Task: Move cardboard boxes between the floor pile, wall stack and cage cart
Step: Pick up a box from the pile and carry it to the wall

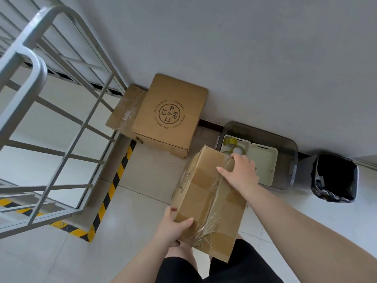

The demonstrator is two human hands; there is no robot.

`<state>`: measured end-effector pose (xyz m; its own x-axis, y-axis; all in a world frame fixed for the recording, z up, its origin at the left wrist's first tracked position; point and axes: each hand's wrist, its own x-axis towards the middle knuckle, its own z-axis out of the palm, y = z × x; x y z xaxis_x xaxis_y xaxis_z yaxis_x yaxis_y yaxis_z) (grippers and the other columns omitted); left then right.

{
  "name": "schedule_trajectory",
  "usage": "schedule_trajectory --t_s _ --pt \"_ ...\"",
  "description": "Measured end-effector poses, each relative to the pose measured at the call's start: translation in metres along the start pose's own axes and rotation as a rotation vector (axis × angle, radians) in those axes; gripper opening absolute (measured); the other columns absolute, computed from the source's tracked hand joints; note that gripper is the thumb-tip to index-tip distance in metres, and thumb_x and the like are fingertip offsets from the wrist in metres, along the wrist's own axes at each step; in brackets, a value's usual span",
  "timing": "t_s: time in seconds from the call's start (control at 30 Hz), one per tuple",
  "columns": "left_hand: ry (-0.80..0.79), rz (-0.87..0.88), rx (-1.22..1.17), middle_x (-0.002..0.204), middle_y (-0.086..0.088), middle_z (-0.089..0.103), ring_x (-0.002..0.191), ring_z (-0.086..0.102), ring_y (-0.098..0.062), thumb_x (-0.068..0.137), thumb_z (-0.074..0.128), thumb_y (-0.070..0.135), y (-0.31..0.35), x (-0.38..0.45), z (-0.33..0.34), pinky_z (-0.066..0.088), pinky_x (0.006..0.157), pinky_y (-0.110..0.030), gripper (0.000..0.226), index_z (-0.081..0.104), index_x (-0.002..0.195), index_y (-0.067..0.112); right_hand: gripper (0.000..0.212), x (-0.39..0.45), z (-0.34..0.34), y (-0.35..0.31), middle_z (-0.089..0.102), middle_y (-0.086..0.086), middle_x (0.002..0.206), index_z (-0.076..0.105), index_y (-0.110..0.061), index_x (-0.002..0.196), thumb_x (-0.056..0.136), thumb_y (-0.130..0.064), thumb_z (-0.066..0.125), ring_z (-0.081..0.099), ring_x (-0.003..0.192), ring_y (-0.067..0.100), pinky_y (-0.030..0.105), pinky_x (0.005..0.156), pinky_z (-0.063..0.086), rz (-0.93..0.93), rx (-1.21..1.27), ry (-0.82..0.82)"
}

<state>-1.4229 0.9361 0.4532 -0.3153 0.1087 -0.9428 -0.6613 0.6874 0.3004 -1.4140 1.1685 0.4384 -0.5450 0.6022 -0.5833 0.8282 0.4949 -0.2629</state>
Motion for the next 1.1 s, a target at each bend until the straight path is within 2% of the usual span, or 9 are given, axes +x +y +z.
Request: schedule_trajectory --t_s 0.07,0.17,0.23,0.3,0.37,0.5,0.77,0.97,1.1 --pt "-0.036 0.013 0.057 0.117 0.004 0.056 0.094 0.056 -0.02 0.076 0.074 0.04 0.006 0.007 -0.002 0.054 0.065 -0.037 0.067 0.035 0.13 0.035 0.073 0.002 0.001 -0.003 0.037 0.002 0.143 0.034 -0.03 0.139 0.079 -0.06 0.061 0.026 0.134 0.03 0.05 0.102 0.039 -0.023 0.01 -0.036" --pt "-0.08 0.114 0.109 0.114 0.008 0.059 0.087 0.057 -0.007 0.072 0.078 0.041 0.019 0.023 -0.006 0.049 0.062 -0.024 0.054 0.045 0.115 0.036 0.078 0.006 0.002 -0.002 0.031 0.004 0.146 0.036 -0.026 0.136 0.073 -0.053 0.072 0.022 0.136 0.03 0.046 0.105 0.034 -0.022 0.165 0.08" --pt "-0.058 0.211 0.038 0.109 0.01 0.065 0.088 0.059 -0.002 0.071 0.08 0.038 0.036 0.036 -0.011 0.05 0.067 -0.02 0.051 0.051 0.113 0.037 0.094 0.003 0.007 0.004 0.03 0.008 0.147 0.029 -0.018 0.141 0.068 -0.045 0.08 0.027 0.136 0.029 0.043 0.107 0.032 0.106 0.425 0.153" --pt "-0.033 0.299 0.062 0.1 0.019 0.062 0.088 0.057 0.001 0.072 0.078 0.04 0.059 0.049 -0.016 0.045 0.068 -0.016 0.052 0.051 0.116 0.039 0.109 -0.003 0.019 0.012 0.035 0.01 0.146 0.022 -0.011 0.146 0.063 -0.042 0.085 0.038 0.133 0.028 0.043 0.108 0.036 0.286 0.673 0.042" --pt "-0.02 0.351 0.139 0.097 0.02 0.059 0.091 0.057 -0.005 0.073 0.077 0.043 0.083 0.061 -0.016 0.047 0.078 -0.022 0.053 0.047 0.117 0.041 0.096 -0.007 0.034 0.017 0.054 0.007 0.132 0.039 -0.01 0.137 0.06 -0.041 0.087 0.055 0.116 0.024 0.041 0.1 0.046 0.347 0.814 -0.104" --pt "0.056 0.442 0.177 0.108 0.012 0.059 0.103 0.056 -0.013 0.069 0.079 0.046 0.105 0.072 -0.006 0.048 0.092 -0.032 0.067 0.045 0.126 0.038 0.074 -0.005 0.042 0.015 0.063 -0.008 0.104 0.05 -0.021 0.122 0.059 -0.031 0.089 0.062 0.099 0.016 0.039 0.09 0.052 0.283 1.028 -0.015" --pt "0.115 0.551 0.144 0.113 0.011 0.062 0.103 0.06 -0.009 0.071 0.076 0.043 0.089 0.045 0.016 0.053 0.088 -0.028 0.068 0.048 0.132 0.028 0.073 -0.017 0.008 0.032 0.057 -0.013 0.106 0.044 -0.028 0.126 0.065 -0.039 0.082 0.057 0.097 0.011 0.036 0.089 0.05 0.144 0.893 0.025" --pt "0.028 0.638 0.309 0.124 0.015 0.058 0.111 0.057 -0.009 0.07 0.073 0.05 0.114 0.041 0.045 0.052 0.095 -0.035 0.087 0.03 0.145 0.038 0.064 -0.026 -0.006 0.065 0.054 -0.016 0.101 0.039 -0.03 0.12 0.07 -0.028 0.079 0.056 0.093 0.01 0.033 0.084 0.048 0.219 1.073 0.105" --pt "-0.006 0.625 0.29 0.104 0.021 0.058 0.102 0.058 -0.01 0.076 0.074 0.039 0.159 0.048 0.039 0.052 0.087 -0.028 0.071 0.039 0.138 0.036 0.071 0.002 -0.015 0.054 0.056 -0.013 0.106 0.042 -0.029 0.129 0.069 -0.038 0.078 0.057 0.099 0.013 0.036 0.089 0.05 0.207 1.056 0.135"
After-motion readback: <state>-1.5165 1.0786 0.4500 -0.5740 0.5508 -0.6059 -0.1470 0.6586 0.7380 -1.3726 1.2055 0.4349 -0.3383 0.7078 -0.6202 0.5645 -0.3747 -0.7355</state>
